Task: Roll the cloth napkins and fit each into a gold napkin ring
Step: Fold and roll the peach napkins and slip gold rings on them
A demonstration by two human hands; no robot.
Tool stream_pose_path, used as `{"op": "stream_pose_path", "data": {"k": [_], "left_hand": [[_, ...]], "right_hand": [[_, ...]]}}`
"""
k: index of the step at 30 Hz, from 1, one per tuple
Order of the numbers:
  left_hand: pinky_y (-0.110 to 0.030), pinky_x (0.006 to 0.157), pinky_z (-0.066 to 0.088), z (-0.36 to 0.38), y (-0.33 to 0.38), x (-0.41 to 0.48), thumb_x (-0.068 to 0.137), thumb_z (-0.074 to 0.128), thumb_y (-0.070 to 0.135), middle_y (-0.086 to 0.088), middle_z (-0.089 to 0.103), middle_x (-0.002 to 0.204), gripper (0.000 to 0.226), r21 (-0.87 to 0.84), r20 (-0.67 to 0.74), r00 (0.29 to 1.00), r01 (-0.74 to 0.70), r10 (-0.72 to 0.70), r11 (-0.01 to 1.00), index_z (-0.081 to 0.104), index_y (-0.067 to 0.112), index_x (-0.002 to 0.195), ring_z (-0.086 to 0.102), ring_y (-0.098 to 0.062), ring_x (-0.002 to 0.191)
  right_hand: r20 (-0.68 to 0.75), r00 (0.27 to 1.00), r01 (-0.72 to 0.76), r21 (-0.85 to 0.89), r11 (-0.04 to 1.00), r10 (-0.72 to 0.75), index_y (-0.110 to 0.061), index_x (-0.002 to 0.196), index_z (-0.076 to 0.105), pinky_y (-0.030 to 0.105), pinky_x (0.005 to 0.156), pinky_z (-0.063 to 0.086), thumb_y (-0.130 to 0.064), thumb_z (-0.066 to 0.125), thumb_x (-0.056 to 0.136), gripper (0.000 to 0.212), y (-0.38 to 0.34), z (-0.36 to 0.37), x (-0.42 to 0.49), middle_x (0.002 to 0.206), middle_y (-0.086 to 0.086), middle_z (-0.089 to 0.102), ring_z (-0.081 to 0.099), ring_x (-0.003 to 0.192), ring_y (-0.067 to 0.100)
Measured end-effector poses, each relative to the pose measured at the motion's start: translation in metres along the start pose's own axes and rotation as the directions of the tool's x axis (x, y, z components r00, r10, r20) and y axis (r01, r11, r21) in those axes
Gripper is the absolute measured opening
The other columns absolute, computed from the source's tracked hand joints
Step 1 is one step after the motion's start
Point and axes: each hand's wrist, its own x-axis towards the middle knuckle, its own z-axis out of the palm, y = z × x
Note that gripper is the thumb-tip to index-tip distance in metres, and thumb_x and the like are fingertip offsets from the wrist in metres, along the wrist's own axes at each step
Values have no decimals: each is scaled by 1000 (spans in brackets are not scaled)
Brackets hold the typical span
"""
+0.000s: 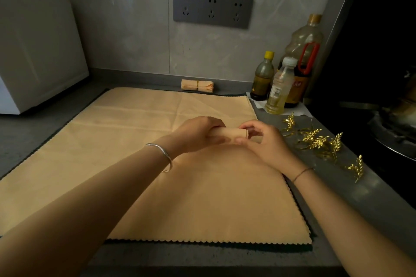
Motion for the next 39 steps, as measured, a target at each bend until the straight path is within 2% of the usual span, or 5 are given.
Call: {"op": "stream_pose_path", "data": {"k": [10,16,21,27,39], "left_hand": [[-21,66,44,-6,42,13,83,61,46,6,66,103,37,39,-37,992,-115,117,993,61,26,115,55,-9,82],[-32,80,52,4,58,19,84,61,47,5,66,107,39,-6,-35,993,-112,112,994,61,25,115,57,-11,89],[-29,79,51,11,66,24,84,62,45,5,66,107,38,-17,-60,993,-104,103,994,61,24,116,56,-9,87],[-32,81,52,18,65,23,86,59,47,5,66,110,39,4,-61,995,-78,78,997,60,25,118,57,-11,91],[-25,76,51,3,33,4,84,61,46,3,66,111,43,-55,-149,989,17,-25,998,61,21,119,58,-11,90]], "right_hand": [[4,999,-38,193,980,38,-22,105,57,22,83,49,-16,70,81,27,-4,-37,-32,103,-5,68,63,94,9],[-360,932,-202,-442,874,34,-22,115,58,29,88,37,-36,73,77,43,27,-86,-49,117,0,58,49,110,18],[-255,958,-278,-715,642,131,-22,132,47,33,97,28,-57,65,76,69,47,-96,-42,133,0,46,35,122,22],[-170,976,-217,-833,509,136,-29,120,59,32,98,27,-57,61,80,49,54,-93,-32,126,-4,50,36,119,19],[58,998,38,-479,877,-12,-32,117,50,27,89,43,-46,73,74,51,-7,-57,-14,112,-12,62,54,105,10]]}}
